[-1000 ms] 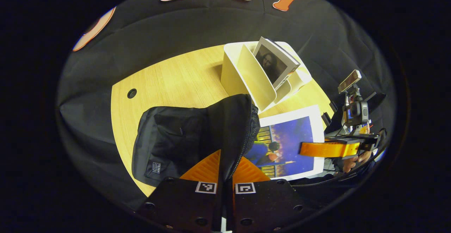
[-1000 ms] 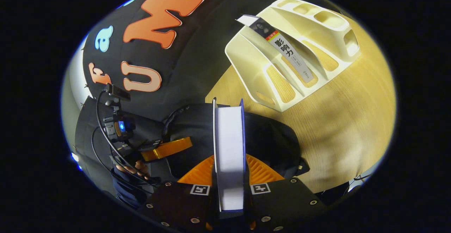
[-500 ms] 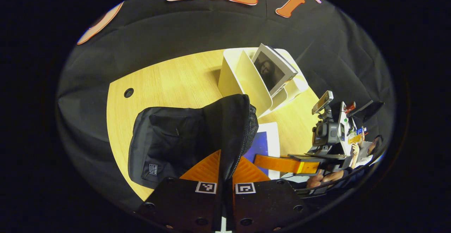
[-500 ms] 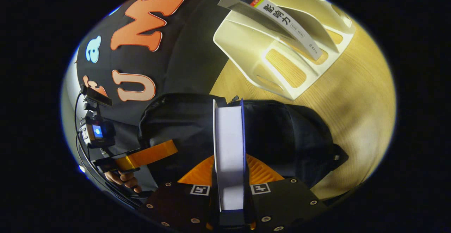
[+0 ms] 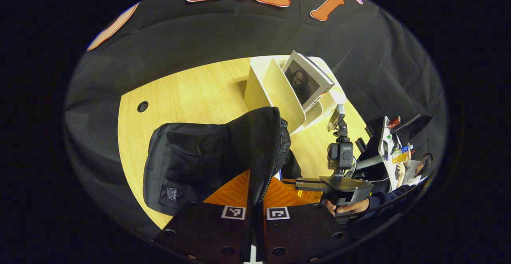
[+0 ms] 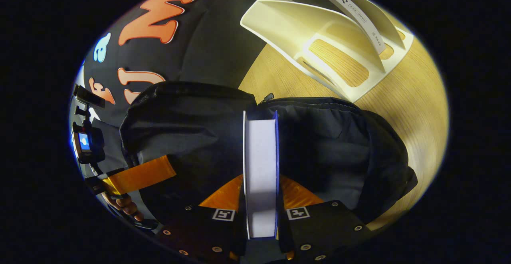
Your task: Open the schoolbag, grab two books from the bookshelf and put them into the schoolbag.
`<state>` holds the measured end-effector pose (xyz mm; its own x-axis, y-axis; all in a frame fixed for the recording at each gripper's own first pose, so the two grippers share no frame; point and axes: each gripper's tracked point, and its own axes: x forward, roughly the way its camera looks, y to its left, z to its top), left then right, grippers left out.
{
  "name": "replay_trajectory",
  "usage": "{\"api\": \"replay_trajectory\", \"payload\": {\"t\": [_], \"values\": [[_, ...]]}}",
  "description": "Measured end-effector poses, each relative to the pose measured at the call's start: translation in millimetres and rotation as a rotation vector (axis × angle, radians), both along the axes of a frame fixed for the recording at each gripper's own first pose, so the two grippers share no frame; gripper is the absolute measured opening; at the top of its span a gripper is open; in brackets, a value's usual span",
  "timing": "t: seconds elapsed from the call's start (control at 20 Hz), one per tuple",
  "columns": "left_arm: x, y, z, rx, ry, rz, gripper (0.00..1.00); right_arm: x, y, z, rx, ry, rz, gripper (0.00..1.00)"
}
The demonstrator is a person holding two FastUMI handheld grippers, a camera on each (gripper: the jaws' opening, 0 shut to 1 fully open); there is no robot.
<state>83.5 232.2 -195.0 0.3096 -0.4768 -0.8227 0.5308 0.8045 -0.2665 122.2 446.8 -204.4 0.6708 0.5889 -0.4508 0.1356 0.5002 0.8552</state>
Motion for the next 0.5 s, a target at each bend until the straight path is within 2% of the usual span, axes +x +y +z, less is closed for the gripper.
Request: {"api": "replay_trajectory", "payload": {"t": [0.15,0.3,0.35,0.4,0.5], "values": [[1,0,-3,-0.006,0.007,0.003,0.06,-20,11,1,-0.058,0.01,0.159,0.47],[1,1,-3,-0.002,-0.004,0.006,0.06,-31,-9,-5,-0.242,-0.005,0.225,0.86],[1,1,-4,-0.003,-0.005,0.008,0.06,-36,-18,-8,-0.304,0.0,0.24,0.93],[2,1,-4,-0.002,-0.008,0.008,0.06,-38,-27,-8,-0.352,-0.006,0.25,0.97],[1,2,-7,0.004,-0.014,0.004,0.06,-37,-37,-3,-0.418,-0.021,0.25,0.98]]}}
